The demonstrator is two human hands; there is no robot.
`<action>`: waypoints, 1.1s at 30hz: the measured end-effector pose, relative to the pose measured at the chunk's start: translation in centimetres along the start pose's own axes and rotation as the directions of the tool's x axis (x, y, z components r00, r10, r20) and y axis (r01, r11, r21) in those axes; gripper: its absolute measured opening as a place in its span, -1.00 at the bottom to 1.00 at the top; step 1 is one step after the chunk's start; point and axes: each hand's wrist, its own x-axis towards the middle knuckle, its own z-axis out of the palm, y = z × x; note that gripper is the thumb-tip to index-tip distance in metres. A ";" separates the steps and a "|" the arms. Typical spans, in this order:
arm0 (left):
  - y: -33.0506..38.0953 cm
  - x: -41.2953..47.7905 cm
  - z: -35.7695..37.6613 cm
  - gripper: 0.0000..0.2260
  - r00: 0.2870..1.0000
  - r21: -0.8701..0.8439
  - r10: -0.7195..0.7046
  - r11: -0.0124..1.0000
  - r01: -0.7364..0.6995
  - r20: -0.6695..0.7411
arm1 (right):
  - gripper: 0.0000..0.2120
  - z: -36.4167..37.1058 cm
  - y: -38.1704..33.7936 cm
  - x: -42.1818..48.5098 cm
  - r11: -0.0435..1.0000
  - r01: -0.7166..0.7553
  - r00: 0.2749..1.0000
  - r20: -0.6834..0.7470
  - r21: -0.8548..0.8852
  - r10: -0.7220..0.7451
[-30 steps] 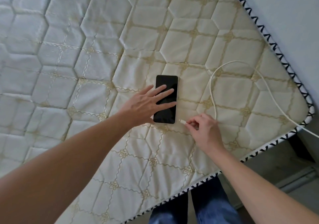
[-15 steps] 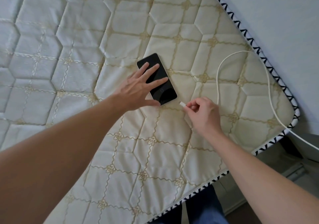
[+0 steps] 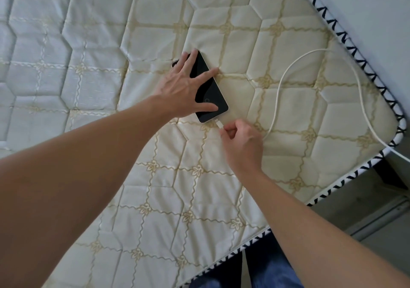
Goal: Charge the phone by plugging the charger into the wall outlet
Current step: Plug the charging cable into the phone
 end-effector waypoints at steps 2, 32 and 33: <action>0.0 0.0 -0.2 -0.17 1.000 -0.017 -0.003 1.000 0.003 0.007 | -0.92 0.2 -0.1 -0.2 1.000 -0.007 0.999 -0.032 0.010 0.007; -0.2 0.1 -0.4 -0.24 0.999 -0.088 0.006 0.996 -0.009 -0.035 | -0.87 1.2 -2.0 -1.3 0.998 -0.068 0.995 -0.077 0.011 0.069; -0.2 0.1 -0.3 -0.24 0.999 -0.091 0.006 0.996 -0.010 -0.036 | -0.88 1.3 -2.0 -1.3 0.997 -0.070 0.994 -0.082 0.015 0.071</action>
